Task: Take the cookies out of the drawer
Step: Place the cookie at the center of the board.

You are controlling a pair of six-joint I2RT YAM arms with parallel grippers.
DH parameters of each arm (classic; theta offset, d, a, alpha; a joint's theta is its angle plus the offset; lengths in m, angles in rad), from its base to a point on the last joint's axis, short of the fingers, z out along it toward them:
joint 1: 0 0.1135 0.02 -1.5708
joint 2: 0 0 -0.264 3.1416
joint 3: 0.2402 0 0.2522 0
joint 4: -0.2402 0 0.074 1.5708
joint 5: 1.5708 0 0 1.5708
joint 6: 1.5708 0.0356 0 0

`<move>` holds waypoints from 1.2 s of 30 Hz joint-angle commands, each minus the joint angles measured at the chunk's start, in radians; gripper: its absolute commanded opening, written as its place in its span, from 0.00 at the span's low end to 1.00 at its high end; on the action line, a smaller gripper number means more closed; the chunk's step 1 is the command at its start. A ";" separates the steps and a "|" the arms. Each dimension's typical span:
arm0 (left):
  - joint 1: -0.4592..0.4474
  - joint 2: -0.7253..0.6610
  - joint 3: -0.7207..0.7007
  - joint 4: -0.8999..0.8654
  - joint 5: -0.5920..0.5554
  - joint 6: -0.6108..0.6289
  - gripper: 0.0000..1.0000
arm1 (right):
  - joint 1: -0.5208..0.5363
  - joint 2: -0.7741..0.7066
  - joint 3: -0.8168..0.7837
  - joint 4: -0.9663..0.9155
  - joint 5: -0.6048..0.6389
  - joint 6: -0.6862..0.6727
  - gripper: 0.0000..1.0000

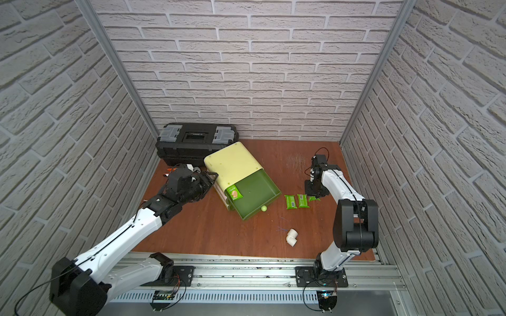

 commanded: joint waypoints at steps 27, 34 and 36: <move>-0.010 0.017 0.090 -0.027 0.031 0.087 0.74 | 0.162 -0.198 0.135 -0.041 -0.041 0.029 0.65; -0.015 0.025 0.074 -0.028 0.040 0.079 0.72 | 0.471 -0.351 0.224 -0.097 -0.072 0.121 0.63; -0.017 0.035 0.074 -0.023 0.048 0.077 0.70 | 0.552 -0.375 0.224 -0.085 -0.090 0.155 0.62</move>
